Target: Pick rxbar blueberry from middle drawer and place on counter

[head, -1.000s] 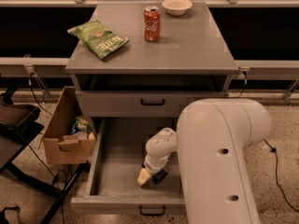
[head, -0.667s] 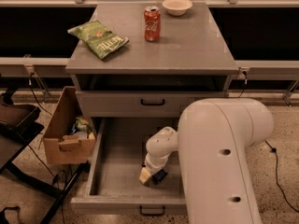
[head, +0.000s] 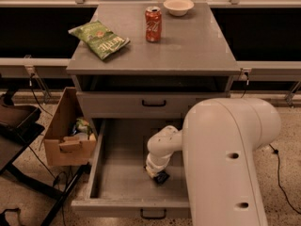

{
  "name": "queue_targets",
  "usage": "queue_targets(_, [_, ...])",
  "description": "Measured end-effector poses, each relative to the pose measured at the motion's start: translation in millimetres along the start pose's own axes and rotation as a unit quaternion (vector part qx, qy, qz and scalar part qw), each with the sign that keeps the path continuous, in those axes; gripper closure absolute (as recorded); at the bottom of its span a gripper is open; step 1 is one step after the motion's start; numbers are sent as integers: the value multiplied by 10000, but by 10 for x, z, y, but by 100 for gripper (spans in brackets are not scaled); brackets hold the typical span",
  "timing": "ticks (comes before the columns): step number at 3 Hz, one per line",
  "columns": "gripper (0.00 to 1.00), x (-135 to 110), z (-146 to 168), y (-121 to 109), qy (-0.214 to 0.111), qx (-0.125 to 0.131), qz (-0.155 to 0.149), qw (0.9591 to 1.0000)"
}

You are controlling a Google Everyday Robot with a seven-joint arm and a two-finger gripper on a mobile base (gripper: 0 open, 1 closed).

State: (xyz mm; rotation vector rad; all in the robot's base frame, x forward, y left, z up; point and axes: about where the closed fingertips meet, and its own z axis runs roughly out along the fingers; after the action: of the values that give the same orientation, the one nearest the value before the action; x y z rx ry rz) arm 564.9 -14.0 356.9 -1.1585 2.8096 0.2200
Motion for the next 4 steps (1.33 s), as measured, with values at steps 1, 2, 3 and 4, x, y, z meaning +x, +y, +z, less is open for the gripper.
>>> queue_targets(1, [100,-5,-29,3,0,-1,-2,10000])
queue_targets(2, [100,-57,-91,96,13,-81,-250,9997])
queue_targets(3, [100,21,-506,215,23,-84,-760,9971])
queue_targets(4, [100,16,-1220,245,-152,52,-1193,9927])
